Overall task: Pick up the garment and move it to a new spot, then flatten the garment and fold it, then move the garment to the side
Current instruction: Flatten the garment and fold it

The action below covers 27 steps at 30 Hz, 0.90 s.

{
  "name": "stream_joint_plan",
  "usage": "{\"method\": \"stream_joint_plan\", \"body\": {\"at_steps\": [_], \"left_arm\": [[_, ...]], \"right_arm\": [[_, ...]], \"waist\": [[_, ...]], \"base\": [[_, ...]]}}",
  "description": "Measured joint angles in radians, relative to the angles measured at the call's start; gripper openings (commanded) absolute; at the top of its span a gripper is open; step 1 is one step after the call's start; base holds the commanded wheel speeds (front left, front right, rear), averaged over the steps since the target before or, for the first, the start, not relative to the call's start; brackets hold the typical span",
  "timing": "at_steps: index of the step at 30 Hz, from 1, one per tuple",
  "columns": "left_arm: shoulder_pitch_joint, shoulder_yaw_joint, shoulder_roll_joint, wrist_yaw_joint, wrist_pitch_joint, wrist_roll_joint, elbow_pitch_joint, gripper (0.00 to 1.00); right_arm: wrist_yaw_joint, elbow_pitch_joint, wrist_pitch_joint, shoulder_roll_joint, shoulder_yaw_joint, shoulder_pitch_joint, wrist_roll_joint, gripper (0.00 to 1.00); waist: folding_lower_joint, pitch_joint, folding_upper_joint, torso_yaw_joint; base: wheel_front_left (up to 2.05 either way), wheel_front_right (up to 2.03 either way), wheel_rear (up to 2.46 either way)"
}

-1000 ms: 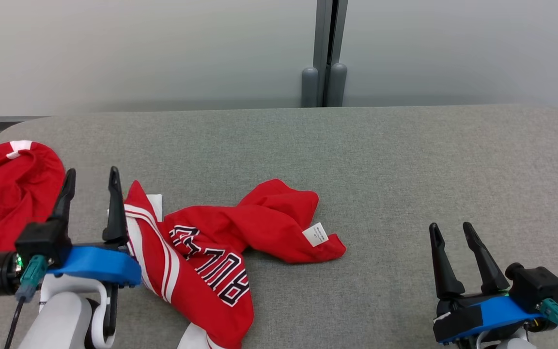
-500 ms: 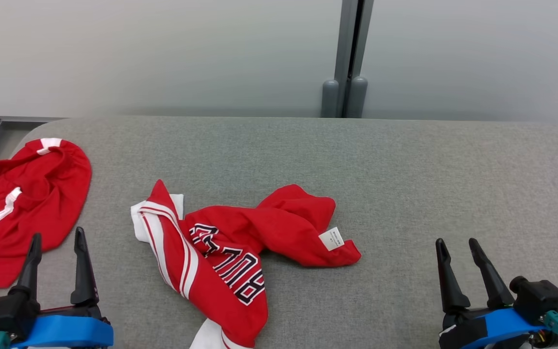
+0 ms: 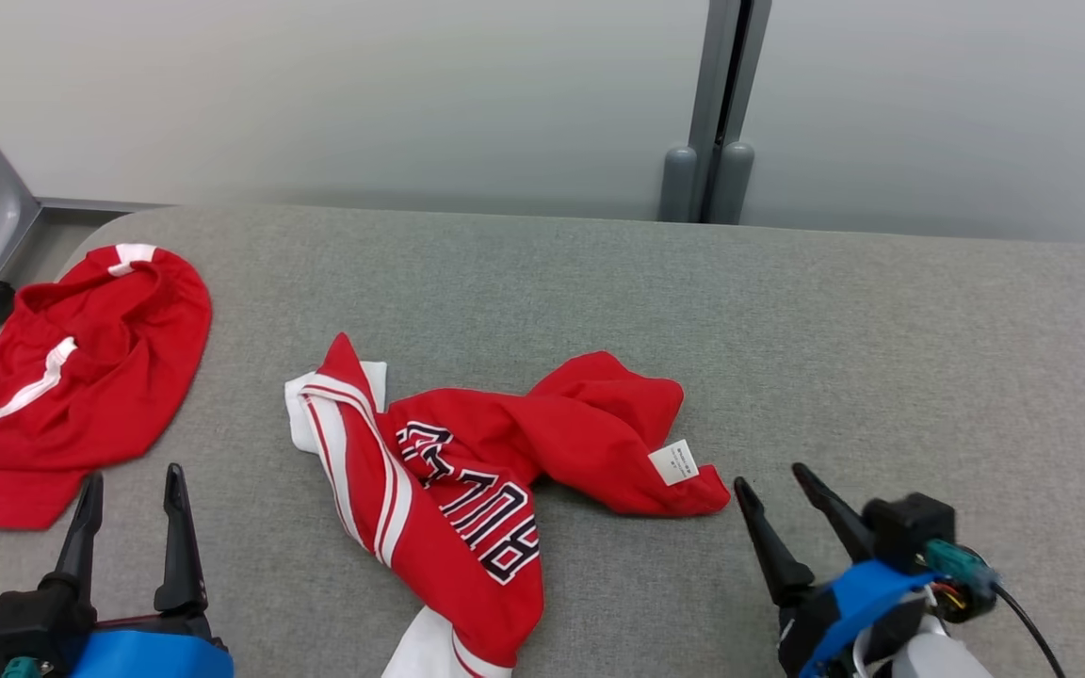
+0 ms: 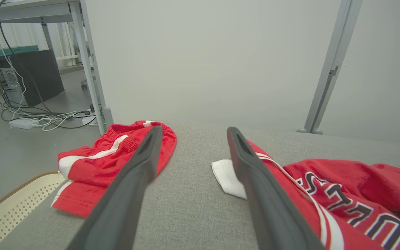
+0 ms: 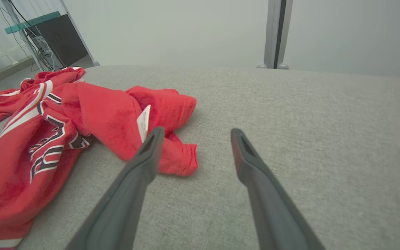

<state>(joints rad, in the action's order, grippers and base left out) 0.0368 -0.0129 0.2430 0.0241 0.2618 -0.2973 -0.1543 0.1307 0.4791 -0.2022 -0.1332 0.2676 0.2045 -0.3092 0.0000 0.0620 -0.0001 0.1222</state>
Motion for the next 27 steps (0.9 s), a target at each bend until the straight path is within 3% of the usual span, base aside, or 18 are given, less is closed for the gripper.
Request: {"method": "stream_joint_plan", "body": {"at_steps": [14,15,22,27], "left_arm": [[-0.063,0.003,-0.035,0.027,0.000,0.028,-0.033,1.00],[-0.064,0.003,-0.037,0.029,0.000,0.029,-0.035,1.00],[-0.064,0.012,-0.054,0.029,0.000,0.050,-0.039,1.00],[-0.051,0.029,-0.058,0.029,0.000,0.055,-0.043,1.00]], "right_arm": [[0.000,0.311,0.054,-0.030,0.233,0.207,-0.088,0.97],[0.000,0.326,0.043,-0.027,0.244,0.216,-0.100,0.02],[0.000,0.342,-0.047,-0.036,0.275,0.261,-0.150,0.00],[0.000,0.184,-0.059,-0.071,0.212,0.240,-0.158,0.00]], "waist": [[0.0001,0.041,0.0002,0.057],[0.0001,0.043,0.0002,0.059],[0.0000,0.029,0.0002,0.046],[0.0000,-0.001,0.0001,0.019]], "base": [[0.00,0.00,0.00],[0.00,0.00,0.00],[0.00,0.00,0.00],[0.00,0.00,0.00]]}}
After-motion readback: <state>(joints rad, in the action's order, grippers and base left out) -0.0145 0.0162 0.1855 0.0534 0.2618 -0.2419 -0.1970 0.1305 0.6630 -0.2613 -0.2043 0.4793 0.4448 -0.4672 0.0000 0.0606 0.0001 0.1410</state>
